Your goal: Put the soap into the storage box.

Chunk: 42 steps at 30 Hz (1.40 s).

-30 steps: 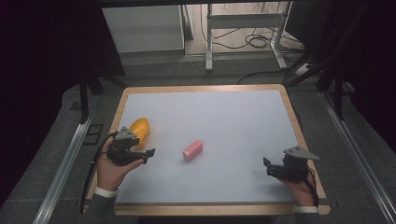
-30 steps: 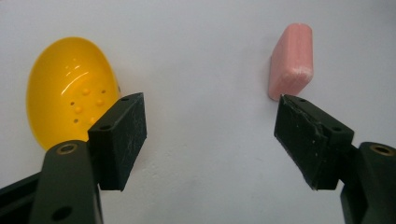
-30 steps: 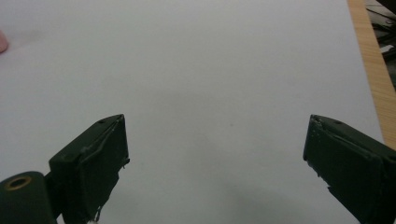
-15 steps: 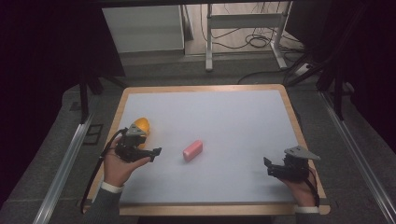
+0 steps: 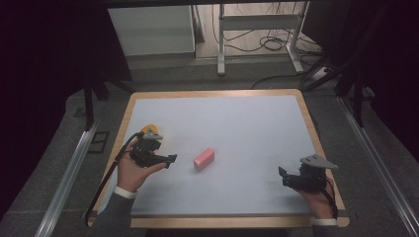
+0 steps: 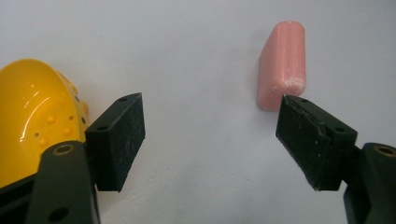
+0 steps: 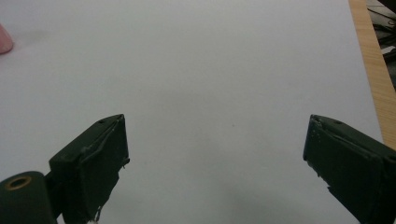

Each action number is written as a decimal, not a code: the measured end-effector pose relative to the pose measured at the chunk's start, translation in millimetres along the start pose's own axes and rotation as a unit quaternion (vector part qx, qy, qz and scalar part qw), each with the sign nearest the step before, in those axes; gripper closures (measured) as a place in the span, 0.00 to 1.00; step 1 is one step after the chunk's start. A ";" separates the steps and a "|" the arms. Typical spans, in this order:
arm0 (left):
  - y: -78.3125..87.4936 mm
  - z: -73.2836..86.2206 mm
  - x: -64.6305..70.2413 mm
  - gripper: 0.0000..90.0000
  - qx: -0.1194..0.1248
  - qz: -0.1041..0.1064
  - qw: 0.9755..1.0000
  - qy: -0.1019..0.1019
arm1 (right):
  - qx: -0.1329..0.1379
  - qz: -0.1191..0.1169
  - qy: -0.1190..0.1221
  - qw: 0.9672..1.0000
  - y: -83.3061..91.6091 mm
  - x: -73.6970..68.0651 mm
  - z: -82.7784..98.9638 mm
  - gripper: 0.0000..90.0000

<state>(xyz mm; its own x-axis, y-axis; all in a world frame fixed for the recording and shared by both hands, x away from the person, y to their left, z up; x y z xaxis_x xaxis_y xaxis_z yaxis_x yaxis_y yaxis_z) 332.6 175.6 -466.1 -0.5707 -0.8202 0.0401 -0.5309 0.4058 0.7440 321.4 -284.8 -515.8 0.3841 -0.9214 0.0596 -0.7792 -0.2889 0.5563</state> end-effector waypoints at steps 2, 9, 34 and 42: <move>-1.9 -2.0 1.2 0.27 -0.003 0.000 1.000 -0.002 | -0.002 -0.001 0.000 1.000 -0.6 -0.2 0.6 0.07; -9.1 -6.6 4.9 0.27 -0.011 0.004 1.000 -0.009 | -0.003 0.000 0.003 1.000 -1.2 -0.6 1.0 0.07; -24.7 -25.3 34.8 0.26 -0.023 0.022 0.999 -0.043 | -0.006 0.000 0.003 1.000 -2.5 -2.1 1.9 0.07; -30.8 -30.9 41.8 0.26 -0.027 0.029 0.998 -0.049 | -0.006 -0.002 0.003 1.000 -2.3 -3.0 1.4 0.07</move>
Point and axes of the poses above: each handheld gripper's, and its own axes: y roughly backward along the jaws, z roughly out of its underside, x roughly to its right, the point moved 3 cm from there along -y, roughly forward along the jaws, and after that the axes turned 1 degree about x, right-handed, at the moved point
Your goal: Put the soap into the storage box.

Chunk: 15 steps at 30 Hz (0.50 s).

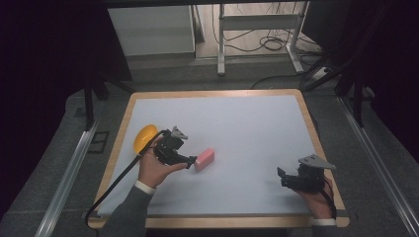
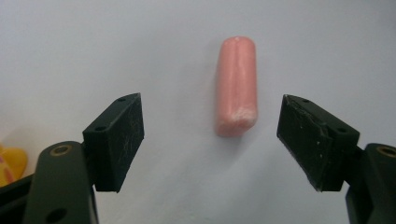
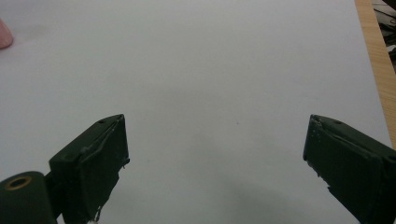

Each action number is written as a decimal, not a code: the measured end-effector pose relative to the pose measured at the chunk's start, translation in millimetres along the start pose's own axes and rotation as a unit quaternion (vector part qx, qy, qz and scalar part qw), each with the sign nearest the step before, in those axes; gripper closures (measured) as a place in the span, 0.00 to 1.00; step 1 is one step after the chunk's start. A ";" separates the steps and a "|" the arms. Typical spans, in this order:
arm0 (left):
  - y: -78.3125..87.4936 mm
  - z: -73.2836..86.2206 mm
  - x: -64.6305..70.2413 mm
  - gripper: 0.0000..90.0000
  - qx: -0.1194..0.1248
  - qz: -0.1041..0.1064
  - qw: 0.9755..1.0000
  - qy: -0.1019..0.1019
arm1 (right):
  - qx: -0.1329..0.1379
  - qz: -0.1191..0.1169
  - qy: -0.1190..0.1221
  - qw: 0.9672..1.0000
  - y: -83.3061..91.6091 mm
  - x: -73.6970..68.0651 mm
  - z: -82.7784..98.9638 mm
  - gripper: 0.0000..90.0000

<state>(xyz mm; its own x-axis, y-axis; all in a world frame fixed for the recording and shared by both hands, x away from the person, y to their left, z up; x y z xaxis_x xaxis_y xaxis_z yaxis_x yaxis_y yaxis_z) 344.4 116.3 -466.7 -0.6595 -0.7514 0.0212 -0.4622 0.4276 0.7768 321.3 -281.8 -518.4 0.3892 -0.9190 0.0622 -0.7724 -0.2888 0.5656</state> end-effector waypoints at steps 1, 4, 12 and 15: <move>-0.5 -0.8 0.7 0.26 -0.001 0.000 1.000 -0.002 | 0.000 0.000 0.000 1.000 0.0 0.0 0.0 0.07; -2.4 -4.5 3.8 0.26 0.004 -0.004 1.000 -0.003 | 0.000 0.001 0.001 1.000 0.0 0.5 0.3 0.07; -10.3 -6.0 6.4 0.26 -0.004 0.006 1.000 -0.004 | -0.003 0.003 0.001 1.000 -1.0 1.4 1.6 0.07; -14.7 -6.4 8.3 0.26 -0.010 0.013 1.000 -0.003 | -0.003 0.003 0.002 1.000 -1.3 0.4 1.4 0.07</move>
Point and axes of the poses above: each handheld gripper's, and its own axes: y roughly backward along the jaws, z roughly out of its underside, x roughly to its right, the point moved 3 cm from there along -y, roughly forward along the jaws, and after that the axes turned 1 degree about x, right-handed, at the moved point
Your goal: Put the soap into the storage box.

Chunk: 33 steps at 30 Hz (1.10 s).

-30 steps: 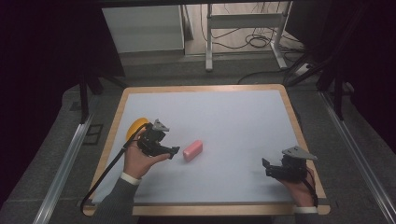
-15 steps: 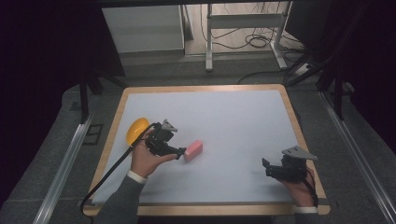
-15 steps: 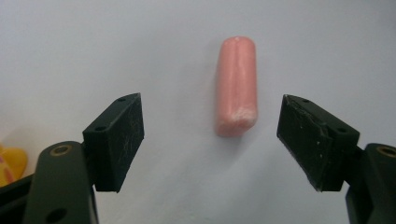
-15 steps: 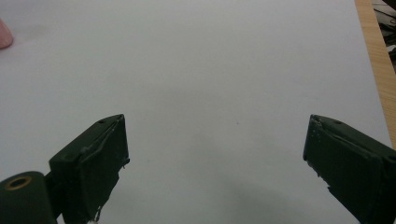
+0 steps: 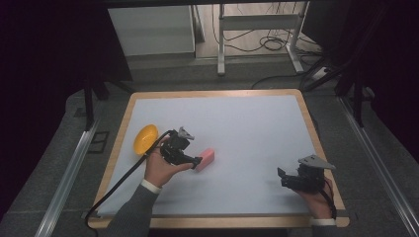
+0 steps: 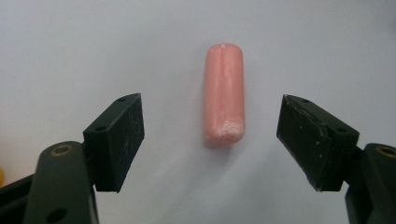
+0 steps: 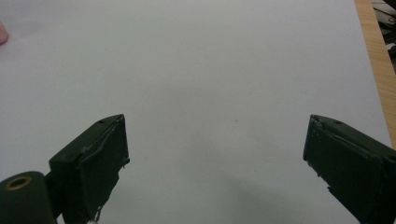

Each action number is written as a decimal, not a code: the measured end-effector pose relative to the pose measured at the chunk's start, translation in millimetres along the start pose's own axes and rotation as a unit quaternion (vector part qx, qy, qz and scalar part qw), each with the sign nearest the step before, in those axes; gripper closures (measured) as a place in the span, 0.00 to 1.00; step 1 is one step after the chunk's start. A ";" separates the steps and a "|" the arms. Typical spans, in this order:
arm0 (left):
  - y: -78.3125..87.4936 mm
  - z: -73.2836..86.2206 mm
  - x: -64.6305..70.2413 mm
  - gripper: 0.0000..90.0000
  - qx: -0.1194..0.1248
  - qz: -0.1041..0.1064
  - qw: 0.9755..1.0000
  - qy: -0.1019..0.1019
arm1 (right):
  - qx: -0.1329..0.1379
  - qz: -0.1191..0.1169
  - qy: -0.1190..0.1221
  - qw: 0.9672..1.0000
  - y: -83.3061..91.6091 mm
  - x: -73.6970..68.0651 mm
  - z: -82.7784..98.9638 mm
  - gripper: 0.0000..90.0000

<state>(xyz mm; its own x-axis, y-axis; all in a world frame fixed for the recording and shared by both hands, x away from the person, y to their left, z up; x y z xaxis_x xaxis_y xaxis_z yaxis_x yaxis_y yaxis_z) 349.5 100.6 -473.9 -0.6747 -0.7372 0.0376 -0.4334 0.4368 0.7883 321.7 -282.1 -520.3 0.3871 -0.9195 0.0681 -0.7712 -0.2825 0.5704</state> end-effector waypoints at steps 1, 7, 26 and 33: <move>-2.7 -0.4 1.6 0.26 -0.006 -0.001 1.000 -0.003 | 0.000 0.000 0.000 1.000 0.0 -0.2 0.0 0.07; -11.6 -7.5 10.3 0.27 -0.010 0.009 1.000 -0.013 | 0.000 0.001 -0.001 1.000 0.1 0.8 0.4 0.07; -35.3 -10.8 15.9 0.29 -0.036 0.018 0.999 -0.018 | -0.005 0.001 0.002 1.000 -2.0 -0.3 1.9 0.07; -45.5 -16.1 12.0 0.32 -0.042 0.015 0.999 -0.012 | -0.006 0.000 0.005 1.000 -2.0 -1.7 2.0 0.07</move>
Point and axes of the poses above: each handheld gripper's, and its own axes: y roughly backward along the jaws, z roughly out of its underside, x roughly to its right, the point moved 3 cm from there along -y, roughly forward along the jaws, and after that the axes turned 1 degree about x, right-handed, at the moved point
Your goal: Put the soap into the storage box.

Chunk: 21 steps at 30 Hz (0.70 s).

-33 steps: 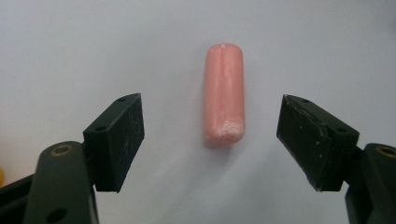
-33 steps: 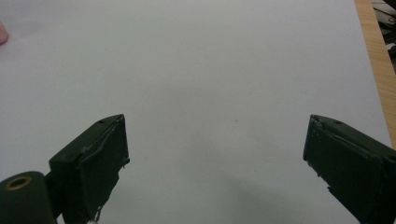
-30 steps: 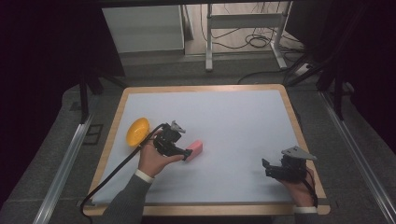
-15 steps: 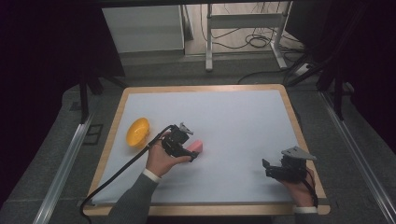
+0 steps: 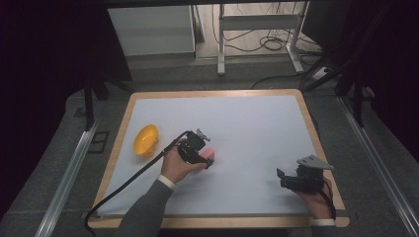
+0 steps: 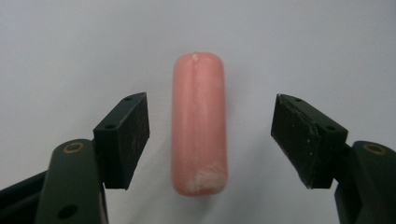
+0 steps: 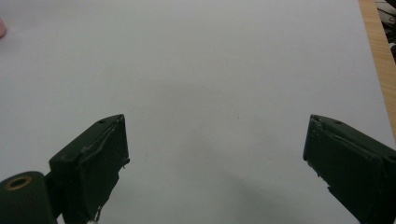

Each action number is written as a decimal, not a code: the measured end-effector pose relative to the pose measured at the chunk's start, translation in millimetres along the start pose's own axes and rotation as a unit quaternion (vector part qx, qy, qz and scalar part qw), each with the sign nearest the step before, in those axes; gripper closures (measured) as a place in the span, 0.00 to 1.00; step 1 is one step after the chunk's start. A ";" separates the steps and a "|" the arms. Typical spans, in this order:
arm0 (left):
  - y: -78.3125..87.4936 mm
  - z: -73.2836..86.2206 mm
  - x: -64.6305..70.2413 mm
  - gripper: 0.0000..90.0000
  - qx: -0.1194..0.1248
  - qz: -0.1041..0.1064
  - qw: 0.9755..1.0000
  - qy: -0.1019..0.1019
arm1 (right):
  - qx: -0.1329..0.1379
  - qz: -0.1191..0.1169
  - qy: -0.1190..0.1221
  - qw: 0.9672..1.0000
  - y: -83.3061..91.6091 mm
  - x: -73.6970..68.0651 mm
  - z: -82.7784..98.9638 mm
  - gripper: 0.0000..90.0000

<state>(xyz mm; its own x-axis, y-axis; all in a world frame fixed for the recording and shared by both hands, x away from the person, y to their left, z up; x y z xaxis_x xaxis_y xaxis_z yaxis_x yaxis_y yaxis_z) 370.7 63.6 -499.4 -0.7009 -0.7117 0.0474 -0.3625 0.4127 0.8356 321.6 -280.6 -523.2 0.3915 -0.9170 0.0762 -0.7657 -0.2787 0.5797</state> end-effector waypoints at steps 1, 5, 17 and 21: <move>-1.9 -0.1 -0.7 0.32 0.000 0.000 1.000 0.001 | 0.000 0.000 0.000 1.000 0.0 0.0 0.0 0.07; -10.7 -0.7 -3.5 0.34 -0.008 0.001 1.000 0.009 | 0.002 0.002 -0.005 1.000 1.6 3.2 -0.4 0.07; -24.1 0.5 -4.8 0.44 -0.013 -0.001 1.000 0.014 | 0.003 0.007 -0.006 1.000 2.5 5.1 -0.5 0.07; -26.8 2.0 -3.7 0.56 -0.021 0.007 1.000 0.013 | 0.003 0.008 -0.008 1.000 3.4 6.3 -0.6 0.07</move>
<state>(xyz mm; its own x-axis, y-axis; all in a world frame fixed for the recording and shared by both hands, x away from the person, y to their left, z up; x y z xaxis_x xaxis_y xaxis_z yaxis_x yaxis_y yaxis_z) 381.8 56.3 -523.1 -0.6901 -0.7200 0.0732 -0.3259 0.3995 0.8569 321.8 -287.1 -520.2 0.3703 -0.9261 0.0723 -0.7752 -0.2652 0.5734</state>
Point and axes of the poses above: each handheld gripper's, and its own axes: y roughly backward along the jaws, z roughly out of its underside, x roughly to its right, the point moved 3 cm from there along -y, roughly forward along the jaws, and after that the axes turned 1 degree about x, right-handed, at the moved point
